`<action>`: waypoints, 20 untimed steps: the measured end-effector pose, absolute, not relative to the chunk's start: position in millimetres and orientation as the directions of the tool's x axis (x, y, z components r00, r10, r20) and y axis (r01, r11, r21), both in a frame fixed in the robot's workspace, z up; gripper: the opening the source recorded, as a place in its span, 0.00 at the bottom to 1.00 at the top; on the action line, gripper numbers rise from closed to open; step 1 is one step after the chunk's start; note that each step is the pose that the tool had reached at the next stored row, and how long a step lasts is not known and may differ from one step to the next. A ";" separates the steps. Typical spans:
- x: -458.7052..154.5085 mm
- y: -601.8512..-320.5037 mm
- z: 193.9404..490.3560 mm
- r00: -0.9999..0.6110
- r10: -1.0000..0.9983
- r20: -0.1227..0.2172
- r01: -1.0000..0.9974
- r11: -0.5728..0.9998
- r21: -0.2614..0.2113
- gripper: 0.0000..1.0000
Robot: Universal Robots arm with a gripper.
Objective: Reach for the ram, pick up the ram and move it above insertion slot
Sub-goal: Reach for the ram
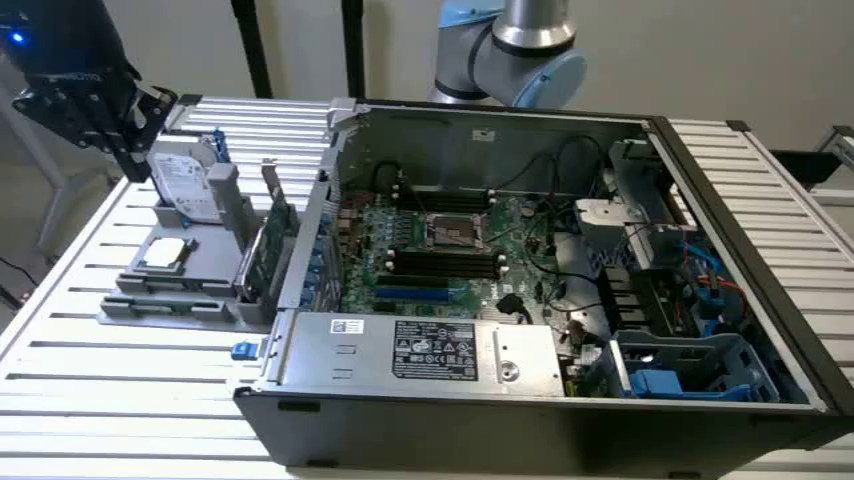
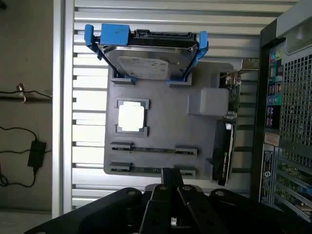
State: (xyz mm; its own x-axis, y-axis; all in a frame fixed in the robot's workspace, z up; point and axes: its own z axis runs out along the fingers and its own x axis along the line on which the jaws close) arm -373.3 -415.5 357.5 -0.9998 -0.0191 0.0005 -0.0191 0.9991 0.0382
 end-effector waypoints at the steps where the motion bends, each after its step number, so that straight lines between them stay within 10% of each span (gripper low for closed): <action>1: -373.3 -415.5 357.5 -1.000 -0.019 0.001 -0.019 0.999 0.038 0.11; 20: -373.3 -436.9 355.6 -1.000 -0.019 0.001 -0.019 0.999 0.038 0.11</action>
